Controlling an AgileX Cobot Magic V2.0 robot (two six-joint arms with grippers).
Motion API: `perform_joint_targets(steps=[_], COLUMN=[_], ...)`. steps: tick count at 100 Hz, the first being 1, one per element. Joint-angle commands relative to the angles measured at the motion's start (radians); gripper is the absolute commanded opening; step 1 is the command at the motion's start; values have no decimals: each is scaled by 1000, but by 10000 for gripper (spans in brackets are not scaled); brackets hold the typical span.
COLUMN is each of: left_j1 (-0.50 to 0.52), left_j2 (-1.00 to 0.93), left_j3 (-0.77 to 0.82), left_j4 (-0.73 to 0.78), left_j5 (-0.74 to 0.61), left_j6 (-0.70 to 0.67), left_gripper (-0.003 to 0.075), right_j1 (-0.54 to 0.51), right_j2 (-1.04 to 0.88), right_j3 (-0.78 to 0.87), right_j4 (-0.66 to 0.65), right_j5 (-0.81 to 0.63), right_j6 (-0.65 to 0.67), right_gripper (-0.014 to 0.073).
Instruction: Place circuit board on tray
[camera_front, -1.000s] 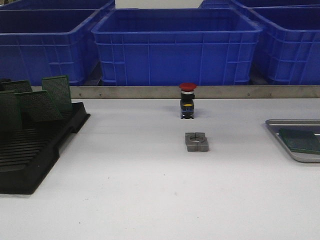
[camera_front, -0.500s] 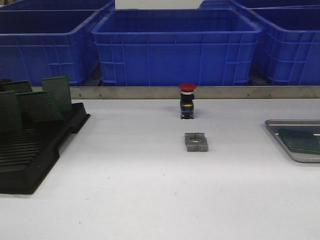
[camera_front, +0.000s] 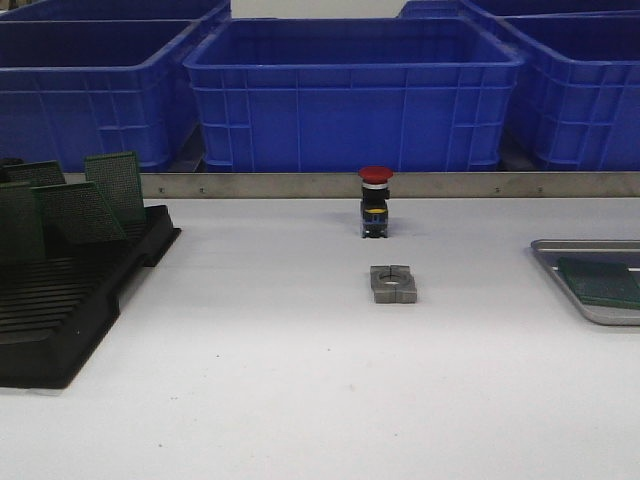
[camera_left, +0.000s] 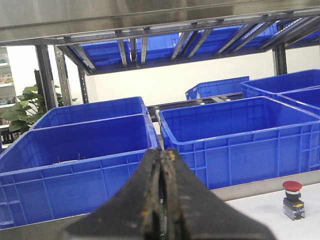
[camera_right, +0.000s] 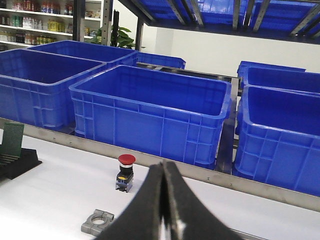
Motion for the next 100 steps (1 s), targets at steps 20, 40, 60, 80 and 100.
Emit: perform_joint_targets(steps=[20, 40, 60, 80, 100], left_j1=[2, 2, 2, 2, 2], left_j2=[-26, -26, -26, -26, -26], left_j3=[-25, -25, -21, -15, -11], left_j4=[-29, -29, -29, 280, 1028], left_j5=[-14, -14, -17, -36, 81], left_j6=[0, 0, 0, -371, -1140], left_gripper=[-20, -20, -20, -20, -20], right_j1=[-1, -1, -1, -1, -1], right_j2=[1, 1, 1, 1, 1], right_j3=[-20, -20, -20, -20, -20], right_j4=[27, 27, 28, 28, 28], right_j5=[-19, -3, -2, -2, -1], right_j6=[-9, -9, -9, -9, -9], right_gripper=[-113, -113, -113, -113, -113])
